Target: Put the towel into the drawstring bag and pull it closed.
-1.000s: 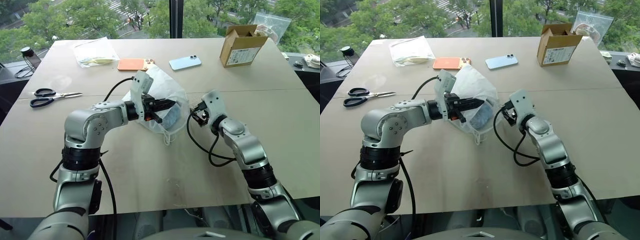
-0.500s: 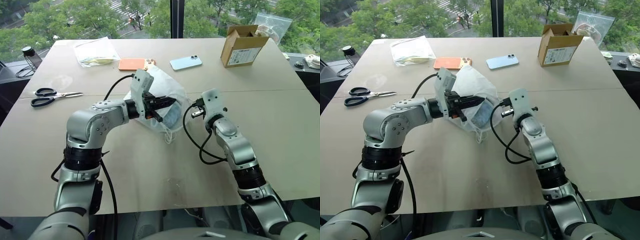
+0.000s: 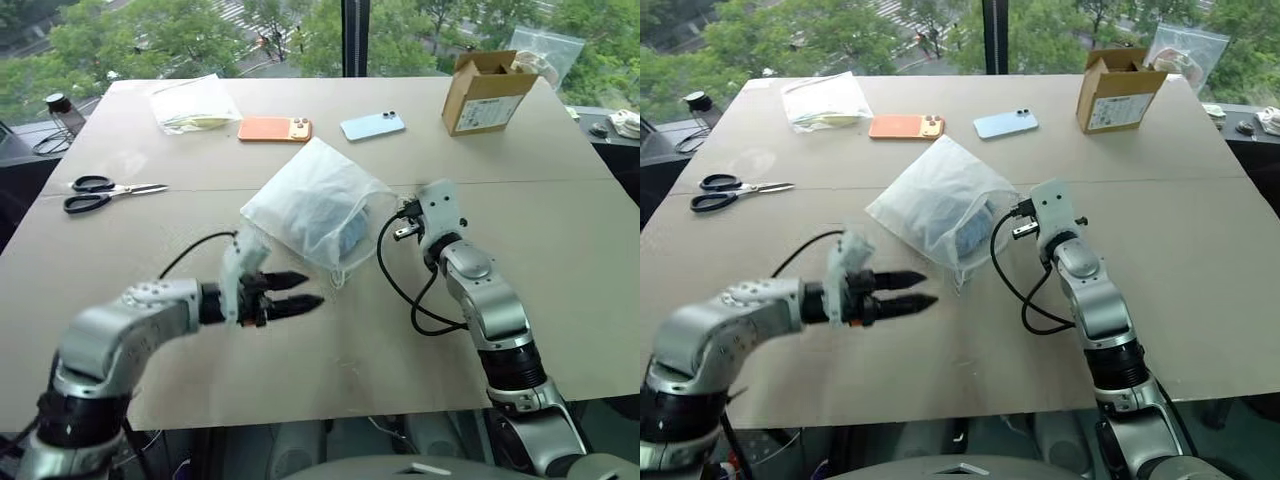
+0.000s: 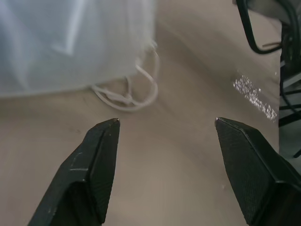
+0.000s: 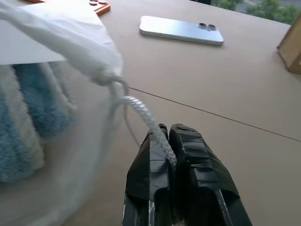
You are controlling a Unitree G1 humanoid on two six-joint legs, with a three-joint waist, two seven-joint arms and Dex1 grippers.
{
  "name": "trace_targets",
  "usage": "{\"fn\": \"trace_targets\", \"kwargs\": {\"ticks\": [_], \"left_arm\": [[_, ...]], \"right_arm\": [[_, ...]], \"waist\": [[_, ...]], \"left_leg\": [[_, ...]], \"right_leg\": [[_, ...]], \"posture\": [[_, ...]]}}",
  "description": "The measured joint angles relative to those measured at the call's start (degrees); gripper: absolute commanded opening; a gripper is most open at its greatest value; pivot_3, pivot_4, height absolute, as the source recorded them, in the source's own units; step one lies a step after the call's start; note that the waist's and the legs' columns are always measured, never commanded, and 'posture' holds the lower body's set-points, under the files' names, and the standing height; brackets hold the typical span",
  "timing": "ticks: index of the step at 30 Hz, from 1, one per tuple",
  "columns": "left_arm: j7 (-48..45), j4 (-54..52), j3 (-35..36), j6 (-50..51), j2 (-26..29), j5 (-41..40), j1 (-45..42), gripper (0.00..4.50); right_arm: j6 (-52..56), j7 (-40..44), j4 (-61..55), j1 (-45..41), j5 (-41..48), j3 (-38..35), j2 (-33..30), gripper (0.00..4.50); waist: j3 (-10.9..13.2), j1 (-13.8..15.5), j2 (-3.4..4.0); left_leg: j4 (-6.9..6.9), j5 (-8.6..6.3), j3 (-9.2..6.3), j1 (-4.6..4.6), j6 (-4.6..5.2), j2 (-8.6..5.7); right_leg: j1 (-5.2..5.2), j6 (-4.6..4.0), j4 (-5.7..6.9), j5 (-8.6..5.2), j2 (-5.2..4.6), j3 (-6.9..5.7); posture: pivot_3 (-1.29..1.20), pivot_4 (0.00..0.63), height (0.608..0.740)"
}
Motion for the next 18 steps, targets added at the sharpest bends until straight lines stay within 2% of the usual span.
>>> {"fn": "trace_targets", "kwargs": {"ticks": [5,8,11,17,18], "left_arm": [[6.11,1.43,-9.35,-6.40,-6.47,9.15,-1.04,3.36],[8.05,4.24,-12.19,-8.48,-8.89,12.65,-2.57,3.36],[9.89,7.41,-14.26,-11.23,-12.70,15.69,-4.74,2.55],[10.92,10.65,-15.29,-15.15,-14.67,19.84,-5.79,0.03],[10.99,10.78,-15.32,-15.47,-14.80,20.30,-5.78,0.03]], "right_arm": [[0.89,1.14,-0.06,-0.10,0.07,0.06,-0.67,0.00],[1.57,1.18,-0.39,-0.05,-0.06,-0.07,-1.29,0.00],[2.00,1.10,-1.22,0.09,-0.18,-0.25,-1.46,0.00],[2.67,0.93,-2.99,1.00,-0.14,-0.70,-1.51,0.00],[2.74,0.88,-2.99,1.05,-0.08,-0.87,-1.35,0.00]], "waist": [[0.00,0.55,0.00],[0.00,0.46,0.01],[-0.01,0.41,0.01],[-0.02,0.45,0.02],[-0.02,0.45,0.02]], "left_leg": [[0.09,0.01,0.02,0.07,0.00,-0.12],[0.07,0.01,-0.01,0.05,0.00,-0.09],[0.07,0.01,0.01,0.04,0.00,-0.09],[0.07,0.01,0.01,0.04,0.00,-0.10],[0.07,0.01,0.01,0.04,0.00,-0.10]], "right_leg": [[0.08,0.00,0.02,0.01,0.06,0.02],[0.06,0.00,0.03,0.01,0.09,0.01],[0.06,0.00,0.02,0.01,0.09,0.03],[0.07,0.00,0.01,0.01,0.09,0.02],[0.06,0.00,0.01,0.01,0.09,0.02]], "posture": [[0.00,0.150,0.740],[0.00,0.150,0.740],[0.00,0.150,0.740],[0.00,0.150,0.740],[0.00,0.150,0.740]]}}
